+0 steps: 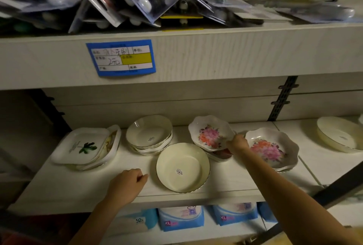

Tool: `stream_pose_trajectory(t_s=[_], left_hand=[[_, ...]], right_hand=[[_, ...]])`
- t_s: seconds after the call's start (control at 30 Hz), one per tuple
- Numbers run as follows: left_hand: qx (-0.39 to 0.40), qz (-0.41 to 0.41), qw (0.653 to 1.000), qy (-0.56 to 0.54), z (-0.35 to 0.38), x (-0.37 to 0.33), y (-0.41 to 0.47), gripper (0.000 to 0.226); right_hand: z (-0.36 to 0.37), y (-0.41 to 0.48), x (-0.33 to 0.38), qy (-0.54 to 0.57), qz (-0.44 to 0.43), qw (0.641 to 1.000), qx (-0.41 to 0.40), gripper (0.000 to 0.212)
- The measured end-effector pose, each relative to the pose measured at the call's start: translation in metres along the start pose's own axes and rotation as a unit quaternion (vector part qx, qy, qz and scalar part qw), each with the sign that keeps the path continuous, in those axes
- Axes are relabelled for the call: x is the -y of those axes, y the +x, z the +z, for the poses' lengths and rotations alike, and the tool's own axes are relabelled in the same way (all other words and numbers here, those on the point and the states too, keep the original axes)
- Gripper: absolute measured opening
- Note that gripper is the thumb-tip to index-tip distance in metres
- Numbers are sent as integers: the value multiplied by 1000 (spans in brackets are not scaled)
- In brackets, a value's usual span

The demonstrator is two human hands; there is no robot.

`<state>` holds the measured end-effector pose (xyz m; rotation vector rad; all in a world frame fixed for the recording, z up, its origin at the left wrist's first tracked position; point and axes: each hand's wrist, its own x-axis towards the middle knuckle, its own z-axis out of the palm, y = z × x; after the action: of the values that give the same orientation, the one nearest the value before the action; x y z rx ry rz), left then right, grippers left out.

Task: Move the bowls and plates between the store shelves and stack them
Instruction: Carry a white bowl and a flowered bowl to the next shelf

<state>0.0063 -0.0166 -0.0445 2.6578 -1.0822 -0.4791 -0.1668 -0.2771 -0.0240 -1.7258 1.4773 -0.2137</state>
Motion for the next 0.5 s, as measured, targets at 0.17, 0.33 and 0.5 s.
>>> stream_pose_trajectory(t_s=[0.17, 0.33, 0.5], left_hand=[[52, -43, 993, -93, 6, -14, 7, 46], [114, -74, 979, -150, 26, -34, 23, 43], [127, -101, 952, -258, 36, -35, 31, 25]], right_hand=[[-18, 0, -10, 46, -14, 998, -28, 37], [-42, -27, -25, 65, -47, 995, -55, 27], [-59, -50, -46, 84, -49, 993, -61, 20]])
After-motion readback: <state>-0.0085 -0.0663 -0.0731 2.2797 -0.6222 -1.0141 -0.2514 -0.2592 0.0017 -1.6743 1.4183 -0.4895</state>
